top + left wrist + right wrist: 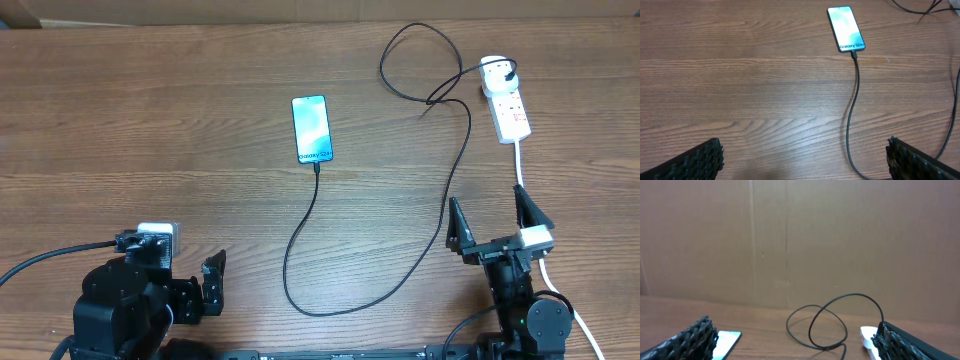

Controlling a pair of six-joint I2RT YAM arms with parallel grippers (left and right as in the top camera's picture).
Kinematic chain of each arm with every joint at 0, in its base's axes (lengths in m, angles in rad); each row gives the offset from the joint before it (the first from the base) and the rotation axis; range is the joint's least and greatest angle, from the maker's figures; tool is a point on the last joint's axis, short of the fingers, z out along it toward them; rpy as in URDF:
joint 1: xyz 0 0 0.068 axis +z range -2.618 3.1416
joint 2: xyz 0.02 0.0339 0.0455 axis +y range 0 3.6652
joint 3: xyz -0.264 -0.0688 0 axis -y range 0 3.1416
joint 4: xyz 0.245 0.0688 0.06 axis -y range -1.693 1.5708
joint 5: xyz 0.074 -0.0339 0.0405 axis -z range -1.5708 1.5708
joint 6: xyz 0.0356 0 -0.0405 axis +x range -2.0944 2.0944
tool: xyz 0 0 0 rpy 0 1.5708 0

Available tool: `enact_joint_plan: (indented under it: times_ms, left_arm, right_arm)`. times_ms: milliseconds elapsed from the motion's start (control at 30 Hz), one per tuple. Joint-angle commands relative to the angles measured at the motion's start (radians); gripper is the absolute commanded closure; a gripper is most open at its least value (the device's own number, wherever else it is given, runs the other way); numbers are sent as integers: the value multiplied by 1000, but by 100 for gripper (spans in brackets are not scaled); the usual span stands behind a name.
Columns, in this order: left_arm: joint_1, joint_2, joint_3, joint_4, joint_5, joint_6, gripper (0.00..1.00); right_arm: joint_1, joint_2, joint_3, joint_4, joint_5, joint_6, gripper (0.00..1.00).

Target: Plug charger to phone and switch on socket

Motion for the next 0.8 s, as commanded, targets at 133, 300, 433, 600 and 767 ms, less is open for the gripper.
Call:
enact_joint_plan:
  times_ms: [133,300,433,600,767]
  left_arm:
    - [4,0,-4,3,-12,-3,0]
    - [4,0,-4,3,-12,-3,0]
    - [4,0,-4,3,-12,-3,0]
    - [4,0,-4,3,-12,-3,1]
    - [4,0,-4,3,-12,-3,0]
  right_arm:
    - [6,-11,-14,-55,-1,-47,0]
    - [5,-11,-14,-168,18,-47,0]
    - [5,-11,-14,-233,43,-35,0]
    - [5,-11,-14,-234,51,-35,0]
    - [5,-11,-13,-241,116,60,0]
